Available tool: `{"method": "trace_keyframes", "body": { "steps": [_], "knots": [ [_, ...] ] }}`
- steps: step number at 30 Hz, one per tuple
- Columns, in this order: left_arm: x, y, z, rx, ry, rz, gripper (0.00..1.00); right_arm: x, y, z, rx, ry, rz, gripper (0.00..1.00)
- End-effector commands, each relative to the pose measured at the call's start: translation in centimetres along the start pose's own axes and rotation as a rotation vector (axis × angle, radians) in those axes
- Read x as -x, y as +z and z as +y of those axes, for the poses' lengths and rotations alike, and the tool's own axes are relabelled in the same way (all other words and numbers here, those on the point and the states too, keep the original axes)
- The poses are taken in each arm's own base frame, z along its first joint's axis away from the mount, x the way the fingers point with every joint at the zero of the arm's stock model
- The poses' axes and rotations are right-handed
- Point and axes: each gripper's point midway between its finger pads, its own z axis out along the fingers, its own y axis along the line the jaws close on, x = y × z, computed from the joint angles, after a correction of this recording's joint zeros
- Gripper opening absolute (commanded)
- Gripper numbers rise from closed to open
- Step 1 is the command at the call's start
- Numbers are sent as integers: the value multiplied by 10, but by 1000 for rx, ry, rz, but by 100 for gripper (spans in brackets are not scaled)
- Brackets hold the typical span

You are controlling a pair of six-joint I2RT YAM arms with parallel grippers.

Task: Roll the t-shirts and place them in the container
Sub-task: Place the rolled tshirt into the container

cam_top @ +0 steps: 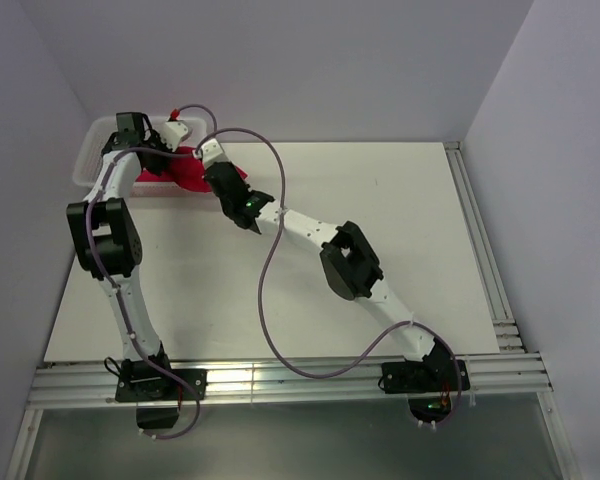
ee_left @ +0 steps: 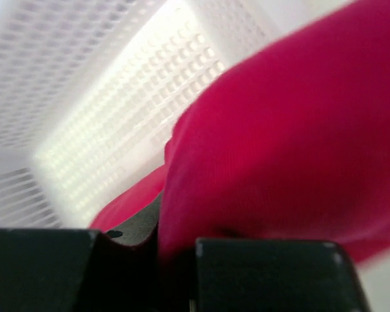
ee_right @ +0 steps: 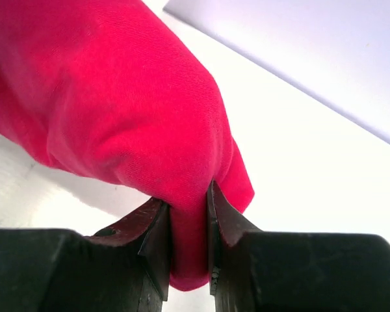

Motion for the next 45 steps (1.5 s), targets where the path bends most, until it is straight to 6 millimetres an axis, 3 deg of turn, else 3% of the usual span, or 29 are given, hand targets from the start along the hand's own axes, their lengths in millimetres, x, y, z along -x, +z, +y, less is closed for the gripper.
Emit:
{"method": "trace_keyframes", "body": {
  "steps": [1, 3, 4, 6, 7, 9, 10, 12, 13, 14, 17, 18, 19, 21, 22, 23, 24, 25, 27, 28, 29, 31, 33, 34, 36, 37, 40, 42, 45],
  "knots": [
    [25, 14, 10, 9, -113, -91, 0, 75, -10, -29, -87, 150, -193, 0],
    [28, 23, -4, -20, -111, -86, 0, 86, -17, -38, -104, 150, -216, 0],
    [29, 27, -11, -34, -103, -80, 0, 75, -17, -40, -113, 134, -196, 0],
    [29, 40, -41, -107, -86, -46, 0, 86, -27, -54, -125, 153, -216, 0],
    [28, 43, -52, -130, -74, -28, 0, 73, -27, -56, -127, 143, -190, 0],
    [36, 47, -91, -223, -65, -24, 0, 81, -36, -74, -140, 169, -200, 0],
    [37, 46, -102, -250, -62, -23, 0, 64, -36, -75, -139, 151, -170, 0],
    [37, 46, -135, -304, -33, 2, 0, 73, -48, -92, -164, 165, -193, 0],
    [37, 46, -148, -329, -24, 13, 0, 58, -49, -97, -173, 149, -167, 0],
    [43, 45, -169, -372, -5, 15, 0, 58, -53, -103, -188, 154, -172, 0],
    [60, 33, -216, -501, -5, 17, 0, 52, -70, -123, -222, 153, -168, 0],
    [63, 30, -229, -531, -1, 32, 0, 62, -84, -136, -243, 162, -187, 0],
    [61, 26, -242, -555, 4, 58, 0, 46, -89, -139, -256, 144, -161, 0],
    [74, 15, -276, -602, 46, 56, 0, 55, -112, -161, -289, 165, -182, 0],
    [73, 10, -290, -627, 52, 62, 0, 36, -118, -164, -293, 144, -150, 0],
    [86, -2, -308, -652, 82, 40, 0, 48, -135, -178, -304, 167, -177, 0],
    [89, -8, -319, -669, 80, 42, 0, 45, -143, -185, -313, 168, -174, 0],
    [90, -16, -330, -695, 78, 44, 0, 26, -150, -185, -307, 141, -139, 0],
    [107, -45, -353, -754, 75, 22, 0, 32, -175, -202, -321, 155, -160, 0],
    [113, -59, -366, -817, 61, -2, 0, 13, -182, -202, -315, 133, -126, 0],
    [123, -81, -373, -851, 65, -27, 0, 22, -199, -213, -317, 158, -152, 0],
    [135, -95, -374, -840, 57, -52, 0, 7, -212, -216, -310, 156, -134, 0],
    [153, -109, -366, -794, 72, -93, 0, 9, -225, -216, -263, 158, -139, 0],
    [167, -115, -356, -765, 86, -124, 0, 5, -228, -215, -243, 141, -114, 0],
    [167, -113, -342, -717, 114, -84, 0, 15, -232, -207, -171, 142, -120, 0],
    [183, -116, -329, -682, 128, -116, 0, 17, -232, -205, -155, 136, -114, 0],
    [193, -102, -288, -555, 147, -124, 0, 18, -230, -189, -66, 117, -74, 0],
    [191, -86, -249, -408, 170, -111, 0, 20, -227, -173, 17, 125, -62, 0],
    [184, -67, -211, -303, 204, -117, 0, 23, -217, -152, 102, 133, -51, 0]
  ]
}}
